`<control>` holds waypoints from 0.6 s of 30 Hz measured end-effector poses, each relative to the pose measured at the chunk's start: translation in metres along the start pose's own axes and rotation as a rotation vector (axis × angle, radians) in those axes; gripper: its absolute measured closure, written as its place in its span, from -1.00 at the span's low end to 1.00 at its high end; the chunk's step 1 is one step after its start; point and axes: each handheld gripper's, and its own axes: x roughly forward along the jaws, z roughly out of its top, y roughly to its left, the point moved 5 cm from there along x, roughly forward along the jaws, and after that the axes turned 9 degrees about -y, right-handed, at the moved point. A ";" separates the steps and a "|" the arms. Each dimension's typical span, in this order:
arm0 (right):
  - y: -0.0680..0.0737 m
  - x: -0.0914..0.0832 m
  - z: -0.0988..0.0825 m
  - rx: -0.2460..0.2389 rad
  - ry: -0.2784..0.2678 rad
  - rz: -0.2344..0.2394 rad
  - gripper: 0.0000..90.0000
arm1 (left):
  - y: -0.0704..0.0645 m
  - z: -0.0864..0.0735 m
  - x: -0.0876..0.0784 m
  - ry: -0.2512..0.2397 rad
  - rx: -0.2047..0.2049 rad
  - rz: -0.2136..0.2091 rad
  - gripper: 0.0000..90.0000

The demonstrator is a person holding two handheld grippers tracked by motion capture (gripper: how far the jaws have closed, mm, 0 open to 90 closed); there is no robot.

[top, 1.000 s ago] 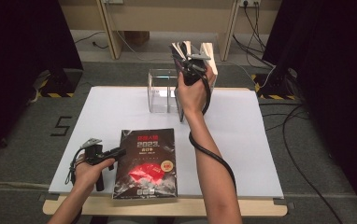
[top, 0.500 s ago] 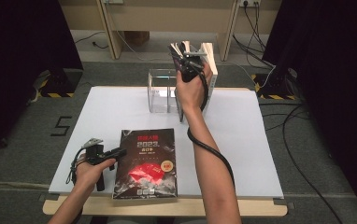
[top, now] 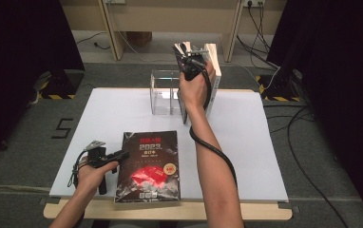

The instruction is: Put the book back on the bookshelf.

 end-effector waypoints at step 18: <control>-0.003 -0.005 -0.002 0.029 -0.124 -0.021 0.70 | 0.002 -0.001 0.001 0.003 0.000 0.000 0.44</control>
